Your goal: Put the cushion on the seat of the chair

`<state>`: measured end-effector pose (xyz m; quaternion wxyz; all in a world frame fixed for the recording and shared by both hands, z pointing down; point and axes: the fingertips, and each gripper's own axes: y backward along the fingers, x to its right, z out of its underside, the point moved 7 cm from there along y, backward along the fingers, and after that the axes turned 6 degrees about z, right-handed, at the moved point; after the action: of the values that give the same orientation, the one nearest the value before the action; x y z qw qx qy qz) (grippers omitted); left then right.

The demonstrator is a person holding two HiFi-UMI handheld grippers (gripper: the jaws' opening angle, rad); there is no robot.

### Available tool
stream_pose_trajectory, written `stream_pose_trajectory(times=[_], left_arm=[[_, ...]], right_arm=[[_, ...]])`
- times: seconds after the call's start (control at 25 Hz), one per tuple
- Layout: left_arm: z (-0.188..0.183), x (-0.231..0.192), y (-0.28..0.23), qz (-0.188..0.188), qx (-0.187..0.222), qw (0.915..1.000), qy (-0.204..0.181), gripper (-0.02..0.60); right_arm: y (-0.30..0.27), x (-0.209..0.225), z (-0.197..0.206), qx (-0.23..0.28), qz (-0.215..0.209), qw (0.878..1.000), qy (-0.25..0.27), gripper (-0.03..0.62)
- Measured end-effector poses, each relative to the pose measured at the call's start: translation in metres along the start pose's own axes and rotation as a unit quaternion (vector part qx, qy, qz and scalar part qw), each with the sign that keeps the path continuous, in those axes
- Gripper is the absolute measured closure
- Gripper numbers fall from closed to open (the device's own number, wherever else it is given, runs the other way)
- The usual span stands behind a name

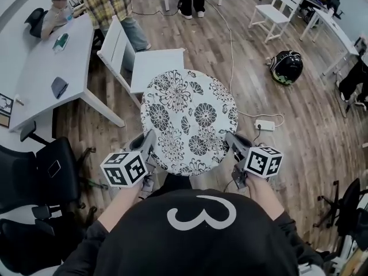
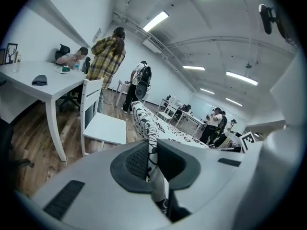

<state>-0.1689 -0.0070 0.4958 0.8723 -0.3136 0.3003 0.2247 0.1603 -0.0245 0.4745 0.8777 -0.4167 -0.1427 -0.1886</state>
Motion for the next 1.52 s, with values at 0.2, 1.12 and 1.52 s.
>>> stream_pose_trajectory(times=[0.2, 1.12, 1.52], left_arm=[[-0.005, -0.016, -0.02, 0.005, 0.003, 1.0, 0.006, 0.555], [-0.008, 0.016, -0.002, -0.065, -0.026, 0.9965, -0.046, 0.555], [-0.006, 0.037, 0.006, -0.126, -0.038, 0.9904, -0.043, 0.555]], right_arm=[[-0.016, 0.004, -0.005, -0.006, 0.007, 1.0, 0.002, 0.579], [-0.002, 0.008, -0.001, 0.012, -0.035, 0.999, -0.038, 0.579], [-0.002, 0.014, -0.007, -0.027, -0.059, 0.996, -0.058, 0.579]])
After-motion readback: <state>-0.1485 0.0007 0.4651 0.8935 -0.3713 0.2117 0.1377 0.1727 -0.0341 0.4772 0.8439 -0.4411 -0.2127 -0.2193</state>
